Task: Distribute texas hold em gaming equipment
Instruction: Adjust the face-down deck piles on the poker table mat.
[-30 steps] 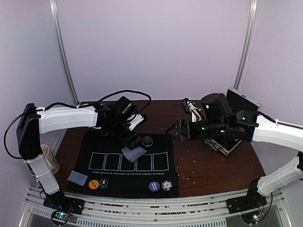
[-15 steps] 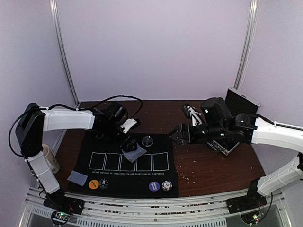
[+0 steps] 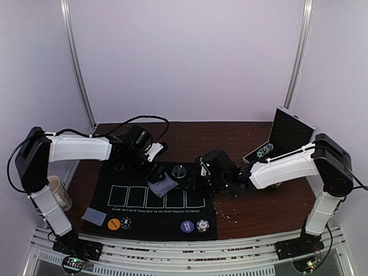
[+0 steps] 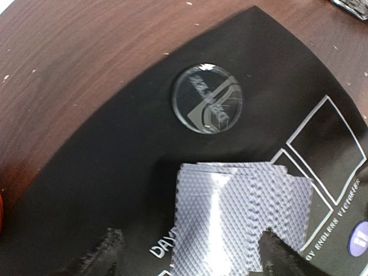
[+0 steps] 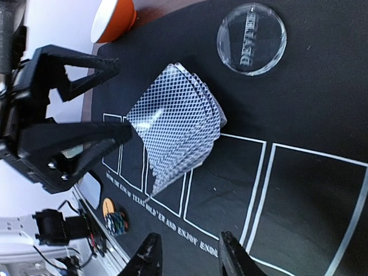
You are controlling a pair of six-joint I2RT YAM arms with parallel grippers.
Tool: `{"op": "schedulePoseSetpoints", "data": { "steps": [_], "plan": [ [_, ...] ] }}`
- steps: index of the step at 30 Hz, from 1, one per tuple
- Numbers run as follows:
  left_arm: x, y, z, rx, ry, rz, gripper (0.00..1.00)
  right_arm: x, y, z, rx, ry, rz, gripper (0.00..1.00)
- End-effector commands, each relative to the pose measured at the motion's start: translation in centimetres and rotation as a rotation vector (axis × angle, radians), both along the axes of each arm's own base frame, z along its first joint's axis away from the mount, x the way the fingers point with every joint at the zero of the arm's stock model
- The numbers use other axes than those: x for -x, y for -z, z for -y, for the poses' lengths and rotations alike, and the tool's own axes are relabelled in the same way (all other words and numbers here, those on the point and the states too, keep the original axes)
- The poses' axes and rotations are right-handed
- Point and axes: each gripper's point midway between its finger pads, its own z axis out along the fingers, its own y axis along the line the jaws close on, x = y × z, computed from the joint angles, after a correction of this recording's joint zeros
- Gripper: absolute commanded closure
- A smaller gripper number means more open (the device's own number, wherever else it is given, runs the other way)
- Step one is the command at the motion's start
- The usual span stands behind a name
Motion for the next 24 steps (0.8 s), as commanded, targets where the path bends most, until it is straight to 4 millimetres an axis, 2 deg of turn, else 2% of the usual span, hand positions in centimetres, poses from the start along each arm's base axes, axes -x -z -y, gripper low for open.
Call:
{"op": "schedulePoseSetpoints", "data": {
  "steps": [1, 4, 9, 24],
  "plan": [
    [-1.7, 0.0, -1.0, 0.044, -0.085, 0.018, 0.21, -1.9, -2.3, -4.1, -0.184, 0.097, 0.003, 0.64],
    [-2.0, -0.1, -1.0, 0.052, -0.086, 0.039, 0.28, -1.8, -1.0, -5.7, -0.183, 0.1, -0.029, 0.61],
    [-2.1, 0.0, -0.9, 0.062, -0.081, 0.049, 0.37, -1.8, 1.7, -5.8, -0.211, 0.167, -0.109, 0.64],
    [-1.7, 2.3, -0.8, 0.038, -0.048, 0.023, 0.53, -1.9, 4.0, -5.5, -0.147, 0.183, -0.125, 0.86]
  ]
}}
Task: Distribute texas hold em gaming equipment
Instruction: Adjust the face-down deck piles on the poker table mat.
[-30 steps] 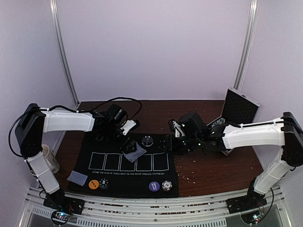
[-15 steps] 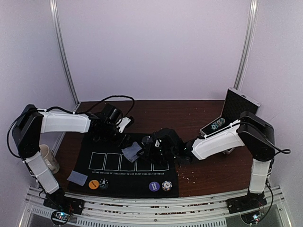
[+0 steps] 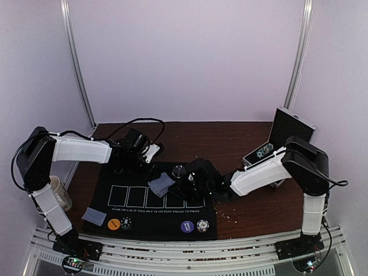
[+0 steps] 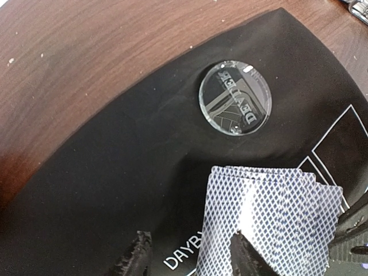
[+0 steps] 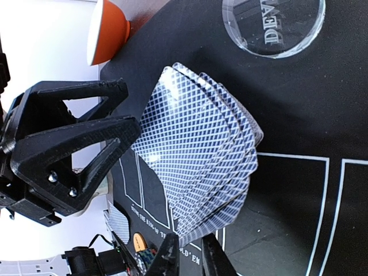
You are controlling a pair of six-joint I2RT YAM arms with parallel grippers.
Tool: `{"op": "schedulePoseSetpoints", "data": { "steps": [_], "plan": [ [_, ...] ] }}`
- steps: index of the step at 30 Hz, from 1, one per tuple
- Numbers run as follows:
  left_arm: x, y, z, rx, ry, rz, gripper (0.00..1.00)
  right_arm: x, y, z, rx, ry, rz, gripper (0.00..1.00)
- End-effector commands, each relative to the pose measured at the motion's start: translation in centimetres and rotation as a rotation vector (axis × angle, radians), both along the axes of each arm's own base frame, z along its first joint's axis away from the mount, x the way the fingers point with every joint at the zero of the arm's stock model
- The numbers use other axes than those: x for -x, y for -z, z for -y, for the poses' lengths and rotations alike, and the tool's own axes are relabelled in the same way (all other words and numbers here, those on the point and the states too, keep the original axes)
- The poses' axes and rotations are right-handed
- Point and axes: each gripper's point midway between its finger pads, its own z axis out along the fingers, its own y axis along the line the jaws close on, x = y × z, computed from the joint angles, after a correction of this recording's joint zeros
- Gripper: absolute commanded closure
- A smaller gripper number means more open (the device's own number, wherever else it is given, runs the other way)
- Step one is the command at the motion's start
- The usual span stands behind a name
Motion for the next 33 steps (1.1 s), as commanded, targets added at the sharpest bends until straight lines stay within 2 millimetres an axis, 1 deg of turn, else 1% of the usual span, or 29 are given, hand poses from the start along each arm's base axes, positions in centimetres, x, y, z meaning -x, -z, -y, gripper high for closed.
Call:
{"op": "schedulePoseSetpoints", "data": {
  "steps": [1, 5, 11, 19, 27, 29, 33],
  "plan": [
    [-0.3, 0.7, 0.3, 0.006, 0.018, 0.006, 0.54, -0.4, 1.1, -0.2, 0.011, 0.019, -0.004, 0.87],
    [-0.1, 1.0, 0.4, 0.007, 0.028, -0.005, 0.57, -0.5, 1.3, -0.4, 0.006, 0.016, -0.009, 0.92],
    [0.3, 1.5, 0.4, 0.01, 0.037, -0.023, 0.68, -0.7, 1.4, -0.6, -0.003, 0.017, -0.004, 0.97],
    [0.7, 1.8, 0.5, 0.01, 0.052, -0.04, 0.7, -1.4, 1.1, -1.5, -0.032, 0.023, 0.004, 1.0],
    [0.6, 1.8, 0.9, 0.021, 0.068, -0.046, 0.7, -1.8, 1.1, -1.4, -0.044, 0.057, 0.004, 1.0],
    [0.7, 1.7, 1.3, 0.031, 0.08, -0.051, 0.69, -1.8, 1.1, -1.3, -0.045, 0.061, 0.003, 0.97],
    [0.6, 1.7, 1.4, 0.033, 0.089, -0.05, 0.65, -1.9, 1.1, -0.9, -0.028, 0.073, 0.01, 0.87]
  ]
}}
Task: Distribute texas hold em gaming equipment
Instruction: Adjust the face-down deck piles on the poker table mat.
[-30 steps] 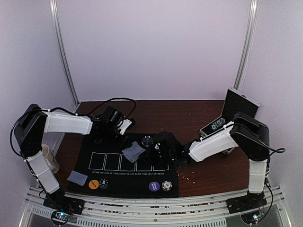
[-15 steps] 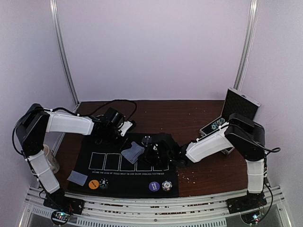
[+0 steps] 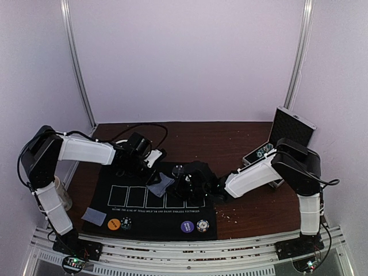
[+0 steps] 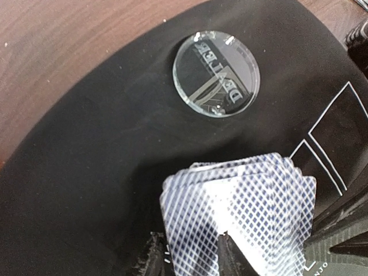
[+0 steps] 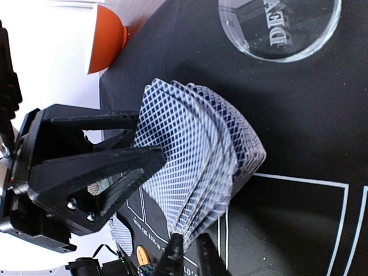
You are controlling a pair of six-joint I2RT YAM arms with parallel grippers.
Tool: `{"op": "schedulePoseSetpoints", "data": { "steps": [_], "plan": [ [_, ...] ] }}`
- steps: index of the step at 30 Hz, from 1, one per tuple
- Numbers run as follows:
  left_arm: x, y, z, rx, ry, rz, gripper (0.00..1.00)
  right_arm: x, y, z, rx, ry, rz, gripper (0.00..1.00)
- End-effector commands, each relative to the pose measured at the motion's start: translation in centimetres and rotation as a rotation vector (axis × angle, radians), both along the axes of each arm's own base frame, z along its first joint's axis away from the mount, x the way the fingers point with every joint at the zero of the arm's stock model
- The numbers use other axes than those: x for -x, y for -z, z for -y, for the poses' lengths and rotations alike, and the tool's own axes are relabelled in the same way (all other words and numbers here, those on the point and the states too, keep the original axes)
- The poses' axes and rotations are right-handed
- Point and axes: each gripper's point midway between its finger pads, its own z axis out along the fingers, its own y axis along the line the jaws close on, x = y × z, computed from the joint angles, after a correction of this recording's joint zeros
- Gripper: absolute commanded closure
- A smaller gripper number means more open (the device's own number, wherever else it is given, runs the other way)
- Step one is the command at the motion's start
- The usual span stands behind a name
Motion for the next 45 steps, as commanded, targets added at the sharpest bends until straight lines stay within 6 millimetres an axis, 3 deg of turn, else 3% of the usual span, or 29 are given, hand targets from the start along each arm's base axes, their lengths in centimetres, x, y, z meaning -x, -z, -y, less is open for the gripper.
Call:
{"op": "schedulePoseSetpoints", "data": {
  "steps": [1, 9, 14, 19, 25, 33, 39, 45],
  "plan": [
    [-0.6, -0.5, 0.8, 0.03, 0.027, 0.02, 0.64, -0.9, -0.3, 0.3, 0.006, 0.038, 0.022, 0.86],
    [-1.3, -2.1, 0.9, 0.02, 0.034, 0.059, 0.49, -1.0, -1.9, 1.2, 0.029, 0.046, 0.063, 0.69],
    [-1.3, -3.4, 1.0, 0.008, 0.077, 0.083, 0.28, -1.0, -4.0, 2.6, 0.078, 0.046, 0.119, 0.52],
    [0.3, -5.0, 1.1, 0.023, 0.19, 0.107, 0.02, -0.5, -5.7, 5.6, 0.147, 0.062, 0.168, 0.39],
    [2.1, -2.3, 1.1, -0.179, 0.291, 0.138, 0.02, -0.6, -7.3, 10.4, 0.248, 0.105, 0.22, 0.31],
    [1.9, -2.2, 2.8, -0.176, 0.287, 0.173, 0.02, -0.4, -8.5, 16.4, 0.346, 0.197, 0.271, 0.25],
    [1.6, -0.5, 2.4, -0.236, 0.246, 0.155, 0.02, -0.1, -9.1, 18.6, 0.348, 0.237, 0.284, 0.25],
    [1.9, -1.4, 3.9, -0.156, 0.268, 0.145, 0.02, -0.1, -9.0, 19.1, 0.37, 0.234, 0.285, 0.24]
  ]
}}
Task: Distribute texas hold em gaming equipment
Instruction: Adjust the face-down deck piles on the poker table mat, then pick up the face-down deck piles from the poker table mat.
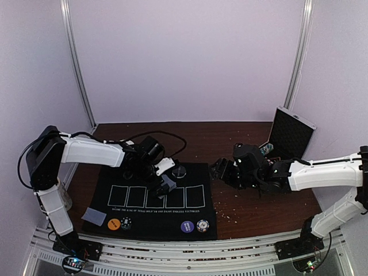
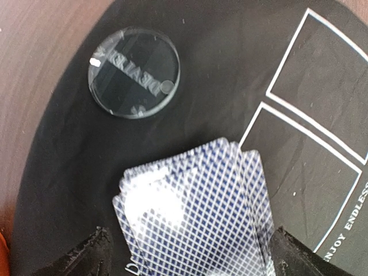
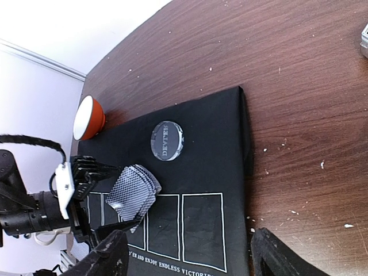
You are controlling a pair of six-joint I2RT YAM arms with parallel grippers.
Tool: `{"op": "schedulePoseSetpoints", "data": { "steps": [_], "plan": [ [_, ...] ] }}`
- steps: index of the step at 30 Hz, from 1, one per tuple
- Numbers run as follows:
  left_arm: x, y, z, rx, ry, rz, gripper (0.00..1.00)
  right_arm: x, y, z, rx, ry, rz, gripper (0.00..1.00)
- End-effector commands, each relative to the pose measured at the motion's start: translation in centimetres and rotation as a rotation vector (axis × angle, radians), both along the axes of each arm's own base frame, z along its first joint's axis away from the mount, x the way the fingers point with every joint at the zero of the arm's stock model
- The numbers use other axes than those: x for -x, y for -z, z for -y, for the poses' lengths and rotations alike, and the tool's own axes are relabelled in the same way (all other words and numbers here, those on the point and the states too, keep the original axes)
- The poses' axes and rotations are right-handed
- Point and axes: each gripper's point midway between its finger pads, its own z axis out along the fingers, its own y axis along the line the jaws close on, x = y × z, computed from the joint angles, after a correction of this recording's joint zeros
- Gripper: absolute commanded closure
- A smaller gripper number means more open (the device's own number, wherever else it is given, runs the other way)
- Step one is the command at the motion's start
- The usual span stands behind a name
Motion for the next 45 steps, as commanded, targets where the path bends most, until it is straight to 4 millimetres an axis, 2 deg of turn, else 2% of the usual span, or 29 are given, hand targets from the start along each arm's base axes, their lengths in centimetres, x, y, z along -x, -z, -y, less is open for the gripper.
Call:
{"op": "schedulePoseSetpoints", "data": {
  "steps": [1, 9, 15, 22, 27, 35, 39, 43, 45],
  "plan": [
    [-0.9, -1.6, 1.7, 0.072, -0.002, 0.022, 0.02, -0.2, 0.1, 1.1, 0.043, 0.022, 0.009, 0.24],
    [-1.2, -2.8, 2.1, 0.09, -0.025, 0.026, 0.02, -0.1, 0.4, 0.9, 0.051, 0.006, 0.004, 0.24],
    [0.0, -1.2, 1.8, 0.042, -0.002, 0.005, 0.02, -0.1, 0.5, 0.9, 0.044, 0.003, 0.001, 0.24],
    [-0.5, -0.2, 1.4, 0.01, -0.03, 0.007, 0.02, 0.0, 0.8, 0.3, 0.037, -0.015, -0.011, 0.24],
    [-1.4, 0.9, 0.3, -0.064, -0.065, 0.042, 0.02, 0.0, 0.8, 0.3, 0.035, -0.018, -0.01, 0.24],
    [-0.2, 2.1, 0.4, -0.031, -0.032, -0.015, 0.02, 0.0, 0.8, 0.0, 0.04, -0.028, -0.011, 0.24],
    [0.2, 3.0, 0.3, -0.013, -0.018, -0.072, 0.11, 0.0, 0.6, 0.1, 0.044, -0.031, -0.006, 0.24],
    [0.5, 3.8, -0.1, -0.037, -0.009, -0.083, 0.14, 0.0, 0.5, 0.2, 0.044, -0.03, -0.002, 0.24],
    [0.5, 4.1, -0.3, -0.052, -0.005, -0.085, 0.19, 0.0, 0.5, 0.2, 0.043, -0.03, -0.001, 0.23]
  ]
}}
